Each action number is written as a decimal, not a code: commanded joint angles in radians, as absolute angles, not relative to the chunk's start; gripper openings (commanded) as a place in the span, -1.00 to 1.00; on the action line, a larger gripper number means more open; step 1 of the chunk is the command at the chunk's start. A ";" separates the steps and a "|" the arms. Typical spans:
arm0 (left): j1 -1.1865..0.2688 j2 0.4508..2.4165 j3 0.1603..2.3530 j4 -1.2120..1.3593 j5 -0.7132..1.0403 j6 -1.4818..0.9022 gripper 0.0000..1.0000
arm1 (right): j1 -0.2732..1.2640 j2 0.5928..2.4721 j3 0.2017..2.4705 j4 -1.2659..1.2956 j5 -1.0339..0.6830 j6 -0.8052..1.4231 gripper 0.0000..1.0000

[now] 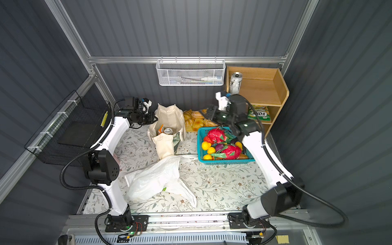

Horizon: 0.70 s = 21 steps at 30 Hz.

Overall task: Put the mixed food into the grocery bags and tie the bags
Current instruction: 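Open the right gripper and reach back to the purple Fox's packet on the shelf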

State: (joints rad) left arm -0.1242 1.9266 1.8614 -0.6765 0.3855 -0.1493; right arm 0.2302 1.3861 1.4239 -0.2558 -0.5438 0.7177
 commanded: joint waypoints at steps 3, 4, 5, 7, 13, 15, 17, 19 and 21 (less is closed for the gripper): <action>-0.133 1.911 1.848 -0.729 0.384 -0.141 -1.00 | -0.019 1.225 1.144 -0.184 -0.539 0.811 0.34; -0.133 1.913 1.846 -0.727 0.386 -0.143 -1.00 | -0.074 1.210 1.113 -0.167 -0.543 0.825 0.35; -0.133 1.913 1.846 -0.726 0.386 -0.145 -1.00 | -0.117 1.210 1.096 -0.157 -0.545 0.838 0.37; -0.133 1.916 1.848 -0.727 0.388 -0.147 -1.00 | -0.202 1.232 1.076 -0.107 -0.575 0.880 0.41; -0.135 1.909 1.851 -0.731 0.384 -0.150 -1.00 | -0.323 1.376 1.123 -0.022 -0.562 0.910 0.47; -0.135 1.906 1.853 -0.733 0.384 -0.149 -1.00 | -0.342 1.416 1.139 0.015 -0.553 0.930 0.47; -0.136 1.904 1.853 -0.731 0.386 -0.150 -1.00 | -0.350 1.456 1.160 0.046 -0.545 0.948 0.48; -0.137 1.901 1.850 -0.726 0.388 -0.153 -1.00 | -0.354 1.503 1.188 0.079 -0.543 0.968 0.48; -0.138 1.899 1.847 -0.724 0.390 -0.154 -1.00 | -0.354 1.548 1.220 0.100 -0.546 0.985 0.47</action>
